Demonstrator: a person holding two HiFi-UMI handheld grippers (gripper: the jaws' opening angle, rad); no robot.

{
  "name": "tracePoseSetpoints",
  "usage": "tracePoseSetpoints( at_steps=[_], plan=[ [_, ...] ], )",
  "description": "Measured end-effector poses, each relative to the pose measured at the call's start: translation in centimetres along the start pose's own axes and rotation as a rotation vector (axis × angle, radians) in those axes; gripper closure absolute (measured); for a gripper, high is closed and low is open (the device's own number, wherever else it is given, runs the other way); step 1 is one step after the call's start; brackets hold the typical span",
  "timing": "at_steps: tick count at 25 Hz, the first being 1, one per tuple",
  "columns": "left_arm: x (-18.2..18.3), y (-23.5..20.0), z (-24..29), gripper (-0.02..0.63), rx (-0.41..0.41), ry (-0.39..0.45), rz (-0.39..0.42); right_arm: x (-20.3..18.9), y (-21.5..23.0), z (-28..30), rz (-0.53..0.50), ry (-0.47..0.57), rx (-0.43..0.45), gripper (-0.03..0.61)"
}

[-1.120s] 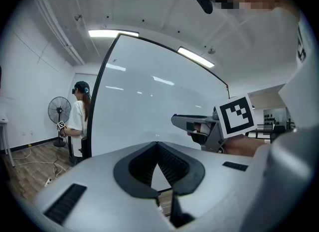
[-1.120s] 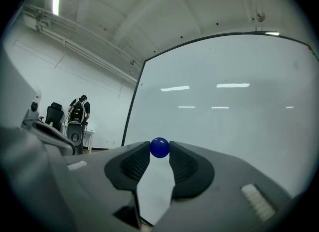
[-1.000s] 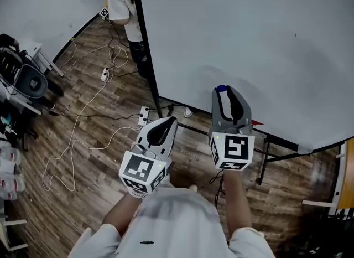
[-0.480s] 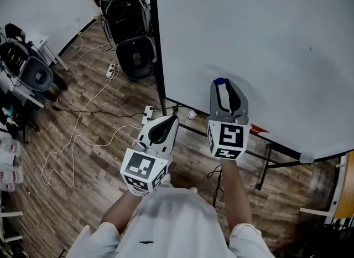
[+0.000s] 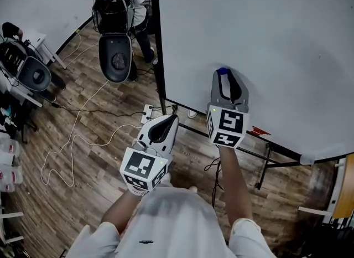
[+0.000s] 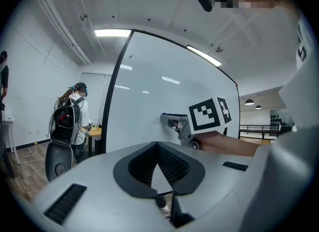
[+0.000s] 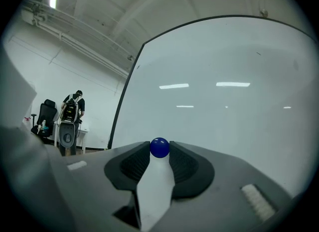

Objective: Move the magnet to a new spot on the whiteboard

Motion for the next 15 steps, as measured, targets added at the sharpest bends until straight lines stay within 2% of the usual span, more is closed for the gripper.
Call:
tracePoseSetpoints(
  at_steps=[11,15],
  plan=[
    [-0.3,-1.6,0.7,0.607,-0.01,-0.009,-0.018,-0.3,-0.2,2.0,-0.009,-0.042,-0.065,0.448],
    [-0.3,-2.3,0.5,0.607,-0.008,-0.011,-0.025,-0.2,-0.5,2.2,-0.019,-0.055,-0.115,0.448]
  ],
)
Point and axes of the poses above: the fingertips, and each gripper's own axes: z forward along the fingers, y to its right, x out of its top, the point moved 5 cm from there along -z, backward along the fingers, and after that the axes turned 2 degrees about -z, right-handed, at the moved point
